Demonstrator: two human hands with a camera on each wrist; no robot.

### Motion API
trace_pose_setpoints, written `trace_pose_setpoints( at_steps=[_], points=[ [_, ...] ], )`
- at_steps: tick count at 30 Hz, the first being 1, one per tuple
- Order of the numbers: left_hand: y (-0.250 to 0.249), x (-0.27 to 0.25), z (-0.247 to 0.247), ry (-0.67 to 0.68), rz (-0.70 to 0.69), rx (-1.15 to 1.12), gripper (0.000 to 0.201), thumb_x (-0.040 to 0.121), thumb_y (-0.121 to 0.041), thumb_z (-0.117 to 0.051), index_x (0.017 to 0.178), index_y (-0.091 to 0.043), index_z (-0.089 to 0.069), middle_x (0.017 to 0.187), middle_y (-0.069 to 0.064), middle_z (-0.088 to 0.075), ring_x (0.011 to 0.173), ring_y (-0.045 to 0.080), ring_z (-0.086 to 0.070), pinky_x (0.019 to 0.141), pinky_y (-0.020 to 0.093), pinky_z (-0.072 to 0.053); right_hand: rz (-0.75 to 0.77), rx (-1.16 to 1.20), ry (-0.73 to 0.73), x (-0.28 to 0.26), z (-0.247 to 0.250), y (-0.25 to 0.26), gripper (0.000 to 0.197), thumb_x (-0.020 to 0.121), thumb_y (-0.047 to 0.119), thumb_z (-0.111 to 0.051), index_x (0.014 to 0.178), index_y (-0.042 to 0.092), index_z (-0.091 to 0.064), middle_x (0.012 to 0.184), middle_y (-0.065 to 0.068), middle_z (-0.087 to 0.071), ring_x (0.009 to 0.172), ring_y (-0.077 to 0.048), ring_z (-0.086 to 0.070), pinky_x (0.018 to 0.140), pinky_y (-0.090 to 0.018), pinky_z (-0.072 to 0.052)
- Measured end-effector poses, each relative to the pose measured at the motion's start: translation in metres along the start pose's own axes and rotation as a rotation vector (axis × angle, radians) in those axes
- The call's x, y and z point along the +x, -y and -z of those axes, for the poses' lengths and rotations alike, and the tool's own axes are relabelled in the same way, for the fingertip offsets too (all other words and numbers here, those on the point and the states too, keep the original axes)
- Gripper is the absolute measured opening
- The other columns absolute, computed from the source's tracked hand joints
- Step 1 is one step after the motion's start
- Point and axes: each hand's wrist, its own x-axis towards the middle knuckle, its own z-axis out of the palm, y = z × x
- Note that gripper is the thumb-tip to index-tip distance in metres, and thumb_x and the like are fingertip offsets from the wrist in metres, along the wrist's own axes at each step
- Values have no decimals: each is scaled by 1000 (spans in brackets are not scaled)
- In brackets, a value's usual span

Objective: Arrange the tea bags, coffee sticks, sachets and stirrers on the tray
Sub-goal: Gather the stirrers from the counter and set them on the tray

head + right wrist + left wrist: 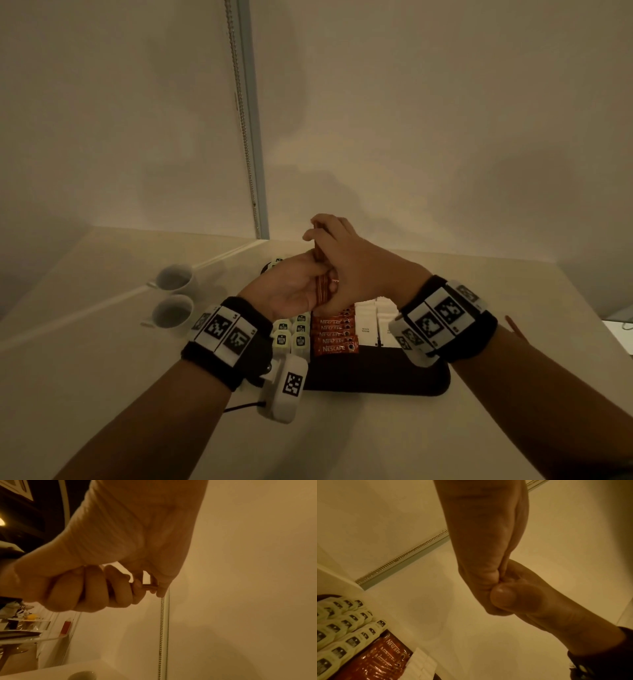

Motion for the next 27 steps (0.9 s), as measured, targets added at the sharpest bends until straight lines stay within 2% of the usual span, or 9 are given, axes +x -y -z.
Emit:
trace_pose_setpoints(
  at_steps=[3, 8, 12, 15, 17, 19, 21, 25, 27],
  points=[
    [1, -1, -1, -1, 23, -52, 24, 96, 0, -37, 82, -9, -55, 59, 1, -52, 50, 9, -48, 52, 20, -46, 45, -26, -35, -2, 0, -3, 118, 44, 67, -78, 134, 2, -38, 137, -13, -30, 131, -23, -23, 98, -26, -37],
    [5, 0, -5, -40, 36, -94, 27, 97, -7, -36, 77, -8, -54, 58, 1, -51, 50, 9, -46, 54, 20, -44, 80, -57, -49, -4, 4, -3, 115, 45, 61, -82, 133, 3, -39, 139, -14, -30, 133, -26, -24, 98, -35, -45],
    [7, 2, -4, -14, 50, -63, 26, 98, -12, -37, 78, -10, -54, 60, 0, -47, 51, 10, -44, 54, 22, -44, -67, 281, -10, -12, 7, -9, 137, 46, 51, -87, 150, 15, -4, 153, -5, -3, 142, -17, -9, 110, -20, -23],
    [6, 3, -8, -13, 32, -39, 19, 94, -12, -43, 80, -9, -55, 64, 1, -44, 53, 11, -43, 54, 24, -44, -369, 688, -115, -14, 5, -12, 85, 77, 37, -72, 145, 17, -26, 146, -2, -30, 131, -9, -33, 104, -20, -28],
    [6, 6, -13, -15, 31, -26, 19, 99, -13, -38, 88, -11, -54, 60, -1, -46, 52, 9, -43, 54, 24, -43, -510, 909, -43, -13, 1, -12, 44, 91, 37, -56, 124, 7, -54, 111, -3, -61, 98, -11, -57, 89, -28, -46],
    [10, 12, -15, -23, 23, -4, 20, 101, -12, -34, 95, -14, -52, 59, -1, -46, 51, 9, -42, 55, 24, -41, -565, 1119, -30, -12, -7, -11, 34, 96, 28, -49, 112, -1, -59, 77, -2, -61, 65, -10, -57, 64, -25, -51],
    [13, 17, -17, -40, 21, 10, 21, 101, -10, -33, 102, -16, -53, 61, 0, -46, 51, 10, -42, 56, 25, -40, -622, 1237, -67, -11, -12, -9, 27, 99, 22, -45, 107, -1, -58, 70, -4, -53, 52, -10, -50, 49, -23, -44],
    [15, 24, -23, -96, 53, 83, 23, 100, -8, -33, 106, -11, -55, 72, 6, -50, 58, 13, -47, 57, 26, -44, -735, 1292, -127, -10, -23, -15, 20, 100, 18, -40, 93, 7, -55, 74, -5, -52, 53, -11, -46, 45, -21, -38],
    [18, 26, -26, -109, 62, 188, 23, 97, -7, -38, 106, -12, -58, 89, 14, -57, 75, 24, -57, 74, 36, -50, -746, 1258, -136, -11, -29, -21, 21, 101, 18, -38, 91, 8, -55, 76, -5, -54, 62, -13, -49, 53, -22, -40]
  ],
)
